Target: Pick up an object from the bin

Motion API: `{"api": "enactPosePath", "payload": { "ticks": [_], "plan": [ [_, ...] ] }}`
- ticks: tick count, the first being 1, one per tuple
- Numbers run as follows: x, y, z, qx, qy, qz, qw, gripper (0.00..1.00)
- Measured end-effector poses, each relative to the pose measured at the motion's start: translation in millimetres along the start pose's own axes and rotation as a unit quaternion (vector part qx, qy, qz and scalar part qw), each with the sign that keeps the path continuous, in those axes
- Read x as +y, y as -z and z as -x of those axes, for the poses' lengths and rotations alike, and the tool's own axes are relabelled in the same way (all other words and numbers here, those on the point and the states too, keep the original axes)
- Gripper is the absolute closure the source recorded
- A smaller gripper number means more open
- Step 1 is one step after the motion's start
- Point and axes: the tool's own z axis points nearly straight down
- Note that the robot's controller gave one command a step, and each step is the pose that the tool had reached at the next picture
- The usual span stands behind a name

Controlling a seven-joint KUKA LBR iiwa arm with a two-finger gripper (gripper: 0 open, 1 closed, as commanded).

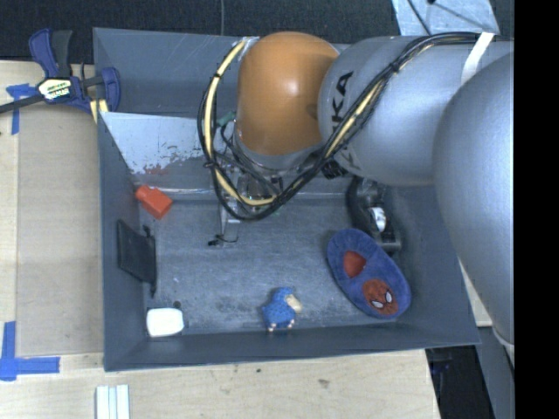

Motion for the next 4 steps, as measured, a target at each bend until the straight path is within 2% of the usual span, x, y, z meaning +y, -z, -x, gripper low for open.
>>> {"api": "enactPosePath", "payload": {
  "ticks": [1,2,3,4],
  "plan": [
    [-92.2,36.8,-29.2,-0.0039,0.077,-0.002,0.997,0.0],
    [-110.8,-32.9,-101.3,0.0004,0.217,0.0,0.9762,0.0],
    [-111.2,-98.2,-110.2,-0.0077,0.306,-0.002,0.9521,0.0],
    [-110.0,-97.9,-111.3,-0.0068,0.305,-0.001,0.9525,1.0]
  ]
}}
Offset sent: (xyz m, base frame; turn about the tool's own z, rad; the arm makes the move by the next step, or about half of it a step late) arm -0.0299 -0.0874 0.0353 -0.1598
